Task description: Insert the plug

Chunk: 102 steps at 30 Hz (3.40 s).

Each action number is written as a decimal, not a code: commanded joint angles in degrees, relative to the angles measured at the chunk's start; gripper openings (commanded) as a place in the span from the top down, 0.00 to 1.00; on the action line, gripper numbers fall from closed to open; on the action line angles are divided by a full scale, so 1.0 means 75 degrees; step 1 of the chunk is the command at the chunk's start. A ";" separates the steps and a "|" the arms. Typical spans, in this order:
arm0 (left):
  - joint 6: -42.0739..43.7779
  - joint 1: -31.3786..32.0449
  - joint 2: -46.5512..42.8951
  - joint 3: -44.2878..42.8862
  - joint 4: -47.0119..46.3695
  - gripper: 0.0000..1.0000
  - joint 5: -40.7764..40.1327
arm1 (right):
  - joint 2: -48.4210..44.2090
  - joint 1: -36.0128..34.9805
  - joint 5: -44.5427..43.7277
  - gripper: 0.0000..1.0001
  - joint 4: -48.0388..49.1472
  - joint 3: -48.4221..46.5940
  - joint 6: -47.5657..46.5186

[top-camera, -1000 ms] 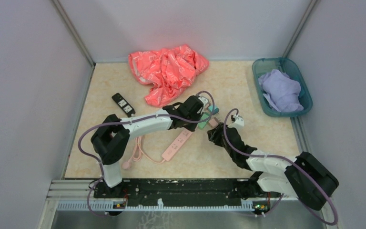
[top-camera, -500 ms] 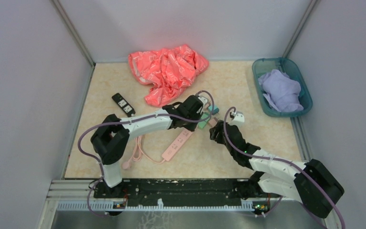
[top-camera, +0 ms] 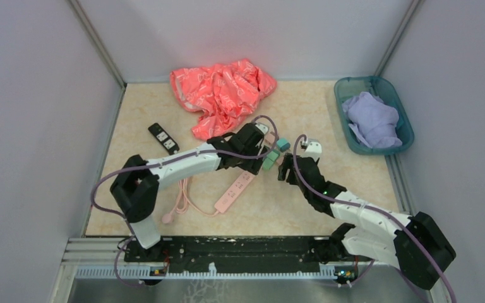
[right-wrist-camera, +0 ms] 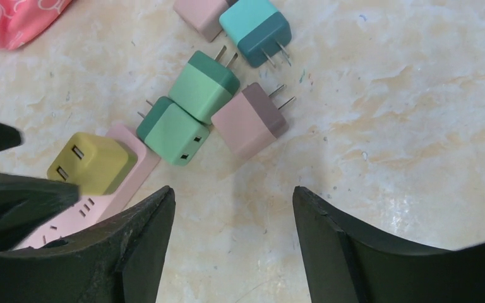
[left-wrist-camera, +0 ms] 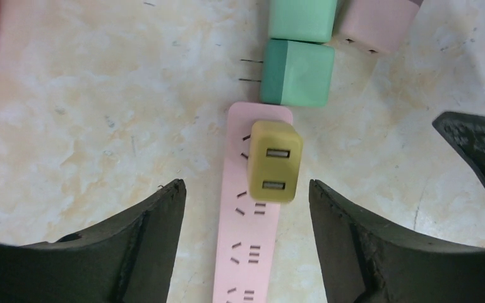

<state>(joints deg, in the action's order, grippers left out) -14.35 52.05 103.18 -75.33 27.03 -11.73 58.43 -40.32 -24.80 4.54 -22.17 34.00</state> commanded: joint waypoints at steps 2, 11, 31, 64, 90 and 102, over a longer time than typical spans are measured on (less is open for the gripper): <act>-0.0256 -0.0182 -0.1297 0.0461 -0.0076 0.19 -0.0408 | -0.0043 0.0410 0.0247 0.30 -0.0334 -0.0679 -0.0642; -0.0194 -0.0631 -0.2828 0.1198 0.0507 0.08 -0.0335 | 0.1010 0.1479 0.1723 0.23 -0.0958 -0.1725 -0.1534; 0.0905 -0.1409 -0.4959 0.2476 0.0427 0.00 -0.0804 | 0.3974 0.1871 0.0867 0.25 -0.2087 -0.3909 -0.1758; 0.0794 -0.1655 -0.4822 0.2494 0.0499 0.00 -0.0218 | 0.2205 0.1643 0.2289 0.36 -0.3637 -0.2880 -0.1123; 0.0794 -0.1737 -0.4774 0.2509 0.0475 0.00 0.0055 | 0.2292 0.0407 0.3136 0.32 -0.3132 -0.2784 -0.1035; 0.0777 -0.1905 -0.4859 0.2555 0.0359 0.00 0.0407 | 0.2058 0.0402 0.1463 0.21 -0.3226 -0.2880 -0.2499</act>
<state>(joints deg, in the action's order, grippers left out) -8.73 38.52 67.40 -56.97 31.27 -10.44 74.83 -37.01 -8.49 -21.06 -40.93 20.14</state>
